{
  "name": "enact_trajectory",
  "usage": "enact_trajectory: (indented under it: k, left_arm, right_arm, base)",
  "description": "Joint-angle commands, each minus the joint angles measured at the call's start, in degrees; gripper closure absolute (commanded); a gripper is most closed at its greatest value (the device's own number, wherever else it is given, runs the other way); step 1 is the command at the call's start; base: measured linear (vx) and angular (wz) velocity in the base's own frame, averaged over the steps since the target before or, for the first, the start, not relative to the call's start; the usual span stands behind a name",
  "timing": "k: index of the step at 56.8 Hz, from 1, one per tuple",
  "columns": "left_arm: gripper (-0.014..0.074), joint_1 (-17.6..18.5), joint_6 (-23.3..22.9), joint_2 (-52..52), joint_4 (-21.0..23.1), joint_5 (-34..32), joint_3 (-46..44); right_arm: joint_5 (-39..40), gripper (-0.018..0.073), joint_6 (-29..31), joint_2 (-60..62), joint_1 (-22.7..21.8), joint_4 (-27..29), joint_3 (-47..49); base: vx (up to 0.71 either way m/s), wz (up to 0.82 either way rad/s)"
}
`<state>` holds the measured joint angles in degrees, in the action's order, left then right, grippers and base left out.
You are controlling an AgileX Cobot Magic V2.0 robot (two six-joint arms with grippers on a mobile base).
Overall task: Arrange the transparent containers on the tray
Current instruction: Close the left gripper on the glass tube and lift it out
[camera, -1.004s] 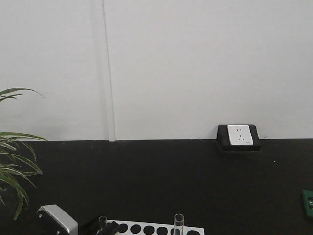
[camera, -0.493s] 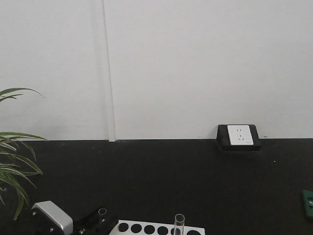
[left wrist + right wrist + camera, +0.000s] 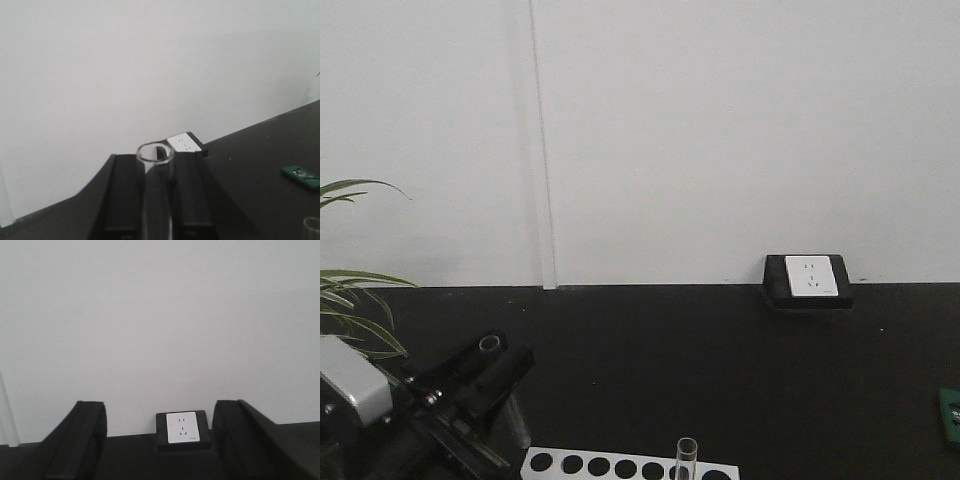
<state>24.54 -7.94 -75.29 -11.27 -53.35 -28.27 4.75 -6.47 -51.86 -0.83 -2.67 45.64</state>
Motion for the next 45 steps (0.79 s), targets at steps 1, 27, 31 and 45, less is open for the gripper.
enact_trajectory:
  k: [1, 27, 31, 45]
  left_arm:
    - [0.0596, 0.13, -0.14, 5.61, 0.73, 3.78, -4.35]
    - [0.0596, 0.13, 5.59, 23.52, 0.66, 44.3, -19.21]
    - [0.0596, 0.13, 5.99, 25.07, 0.75, 45.09, -19.21]
    - [0.0596, 0.13, 5.94, 27.34, 0.79, 48.1, -19.21]
  right_arm:
    - [4.87, 0.0059, -0.16, 0.44, -0.33, 0.37, 2.09]
    - [1.55, 0.0059, 6.09, -4.86, 14.09, -3.89, -6.43]
    - [9.57, 0.0059, 5.68, -7.03, 17.6, -3.49, -11.67]
    - [42.61, 0.0059, -1.8, -17.65, 25.43, -7.1, -27.5]
  base:
    - [0.0, 0.0]
    - [0.0, 0.0]
    - [0.0, 0.0]
    - [0.0, 0.0]
